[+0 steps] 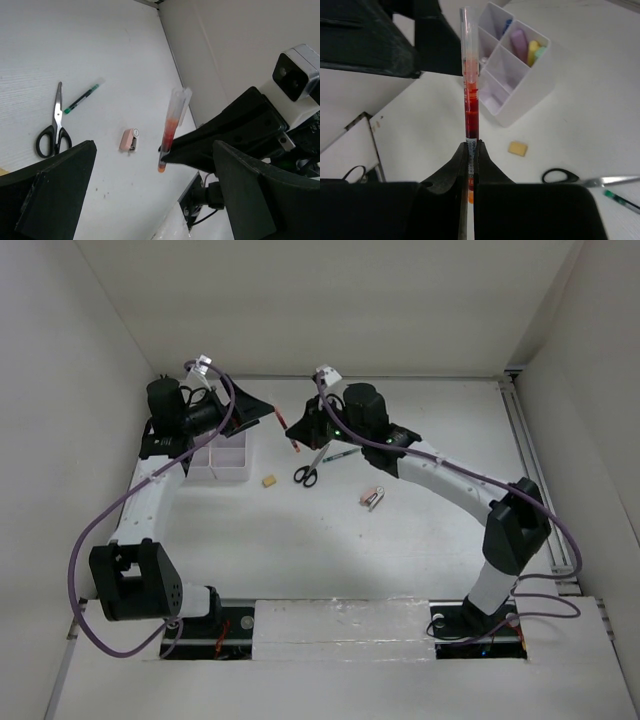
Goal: Sort the stationery into containers
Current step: Pick up the pen from the center of the board, then place the pen in the storage box.
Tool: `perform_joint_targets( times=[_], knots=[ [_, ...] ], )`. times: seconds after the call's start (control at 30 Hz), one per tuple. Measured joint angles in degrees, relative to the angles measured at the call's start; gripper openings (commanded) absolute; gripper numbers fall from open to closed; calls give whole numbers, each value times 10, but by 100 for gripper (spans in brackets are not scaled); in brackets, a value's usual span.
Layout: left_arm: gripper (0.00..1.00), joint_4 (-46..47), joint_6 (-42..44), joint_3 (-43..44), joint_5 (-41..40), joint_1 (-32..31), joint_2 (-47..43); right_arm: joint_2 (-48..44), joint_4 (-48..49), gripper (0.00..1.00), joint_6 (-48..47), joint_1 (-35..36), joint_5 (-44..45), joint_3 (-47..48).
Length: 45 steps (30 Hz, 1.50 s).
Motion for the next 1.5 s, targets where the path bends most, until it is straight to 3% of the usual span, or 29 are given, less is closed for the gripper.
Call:
perform_joint_targets(
  times=[0.13,0.23,0.27,0.37,0.4,0.43,0.5,0.53,0.57,0.6,0.63,0.8,0.97,1.23,1.5],
  knots=[
    [98,15,-6,0,10,0,-3,24,3,0,3,25,-22,36],
    [86,16,-8,0,10,0,-5,38,5,0,9,33,-33,56],
    [70,16,-8,0,9,0,-5,41,5,0,12,34,-37,59],
    [43,17,-10,0,6,0,-5,42,6,0,17,34,-46,61],
    [28,17,-10,0,6,0,-6,42,7,0,20,34,-51,62],
    [19,17,-12,0,5,0,-6,42,9,0,23,34,-54,62],
    [1,21,-11,0,6,0,-6,43,8,9,29,34,-56,62],
    [0,21,-11,0,5,0,-7,45,9,41,31,34,-58,62],
    [0,20,-7,0,2,-1,-9,47,11,59,37,34,-61,62],
    [0,17,-7,0,-7,-1,-10,49,15,86,41,34,-65,62],
    [0,13,-4,0,-17,-1,-11,49,16,100,45,34,-68,62],
    [0,-40,15,6,-136,0,-20,35,42,100,52,31,-50,26],
    [0,-123,36,50,-316,23,-21,-30,39,100,54,10,-12,-107],
    [0,-181,83,217,-555,72,66,-152,29,100,38,-33,27,-246],
    [0,-206,78,214,-731,71,95,-202,35,100,24,-42,21,-285]
  ],
)
